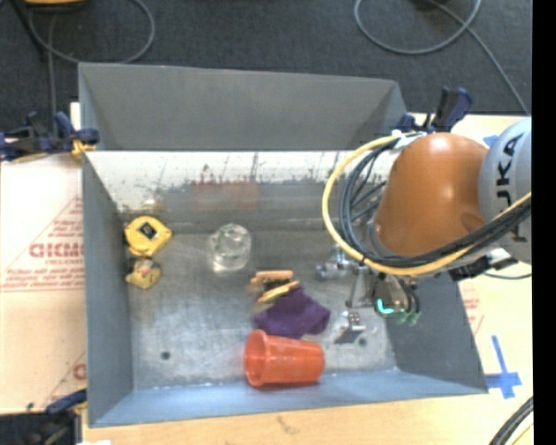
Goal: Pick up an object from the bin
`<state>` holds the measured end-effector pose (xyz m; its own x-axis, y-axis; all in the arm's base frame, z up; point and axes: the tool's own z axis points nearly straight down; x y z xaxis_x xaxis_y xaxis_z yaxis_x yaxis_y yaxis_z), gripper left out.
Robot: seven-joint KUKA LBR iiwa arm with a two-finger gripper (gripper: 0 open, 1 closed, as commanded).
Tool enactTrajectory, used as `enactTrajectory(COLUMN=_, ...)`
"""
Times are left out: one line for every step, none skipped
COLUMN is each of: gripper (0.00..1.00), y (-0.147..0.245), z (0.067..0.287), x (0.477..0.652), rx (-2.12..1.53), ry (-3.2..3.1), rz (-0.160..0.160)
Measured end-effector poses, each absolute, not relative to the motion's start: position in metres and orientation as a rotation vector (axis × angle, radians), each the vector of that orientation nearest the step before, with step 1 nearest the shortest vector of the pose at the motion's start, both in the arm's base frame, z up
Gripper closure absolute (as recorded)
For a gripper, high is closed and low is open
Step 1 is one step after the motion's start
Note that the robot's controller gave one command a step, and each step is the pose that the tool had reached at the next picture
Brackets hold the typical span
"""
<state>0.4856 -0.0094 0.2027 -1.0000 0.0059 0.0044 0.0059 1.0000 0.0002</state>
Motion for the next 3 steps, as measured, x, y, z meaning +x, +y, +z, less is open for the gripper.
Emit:
enactTrajectory(gripper=0.0, y=-0.009, z=0.206, x=0.487, rx=-0.009, ry=-3.144, rz=0.0)
enactTrajectory(gripper=0.0, y=-0.006, z=0.165, x=0.547, rx=0.052, ry=-3.151, rz=0.002)
enactTrajectory(gripper=1.0, y=-0.044, z=0.078, x=0.544, rx=0.328, ry=-3.12, rz=0.0)
